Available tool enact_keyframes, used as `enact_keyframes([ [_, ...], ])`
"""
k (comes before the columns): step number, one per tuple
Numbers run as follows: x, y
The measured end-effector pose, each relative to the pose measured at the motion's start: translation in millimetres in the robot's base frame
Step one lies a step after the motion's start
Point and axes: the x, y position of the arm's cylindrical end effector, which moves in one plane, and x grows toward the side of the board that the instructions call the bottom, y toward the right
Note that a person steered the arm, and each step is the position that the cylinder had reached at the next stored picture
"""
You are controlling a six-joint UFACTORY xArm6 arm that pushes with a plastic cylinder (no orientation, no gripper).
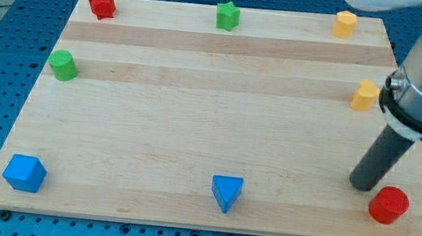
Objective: Push the yellow heart into the yellow hexagon
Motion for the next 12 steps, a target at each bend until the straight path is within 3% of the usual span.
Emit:
enact_keyframes([
  [2, -77.2, 6.0],
  [7, -170.3, 27.7],
  [12, -200.5, 53.2],
])
